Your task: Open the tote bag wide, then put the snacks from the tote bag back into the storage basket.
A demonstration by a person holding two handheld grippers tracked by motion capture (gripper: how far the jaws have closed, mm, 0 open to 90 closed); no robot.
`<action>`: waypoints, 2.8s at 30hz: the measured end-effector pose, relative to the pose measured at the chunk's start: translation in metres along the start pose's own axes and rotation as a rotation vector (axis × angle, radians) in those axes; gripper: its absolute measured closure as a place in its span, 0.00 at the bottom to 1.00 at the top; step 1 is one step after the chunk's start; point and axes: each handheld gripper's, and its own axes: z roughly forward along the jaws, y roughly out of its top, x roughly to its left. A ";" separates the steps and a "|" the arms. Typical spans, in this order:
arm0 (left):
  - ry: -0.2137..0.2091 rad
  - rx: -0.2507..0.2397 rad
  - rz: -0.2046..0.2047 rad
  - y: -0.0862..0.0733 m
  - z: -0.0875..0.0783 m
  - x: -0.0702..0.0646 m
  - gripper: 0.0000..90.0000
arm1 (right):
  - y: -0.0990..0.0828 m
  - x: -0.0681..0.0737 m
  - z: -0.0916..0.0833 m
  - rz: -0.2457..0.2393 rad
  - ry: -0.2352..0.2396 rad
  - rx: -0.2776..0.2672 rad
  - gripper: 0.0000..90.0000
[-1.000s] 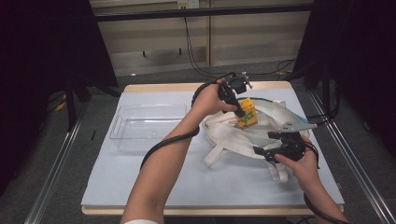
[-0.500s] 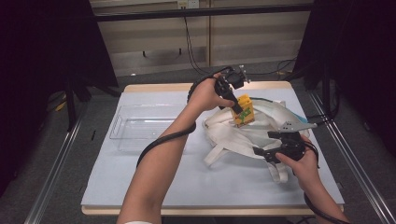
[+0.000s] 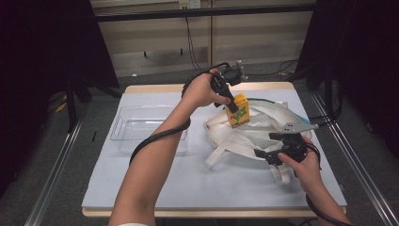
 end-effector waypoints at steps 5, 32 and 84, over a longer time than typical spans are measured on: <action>-0.011 0.002 -0.014 -0.003 -0.007 0.002 0.56 | 0.000 0.000 0.000 -0.004 0.005 -0.002 0.05; -0.011 -0.015 -0.007 -0.031 -0.047 0.004 0.56 | 0.001 0.002 -0.001 -0.012 0.004 -0.001 0.04; 0.017 0.043 -0.041 -0.106 -0.097 0.020 0.56 | 0.004 0.006 0.001 -0.030 0.017 -0.003 0.04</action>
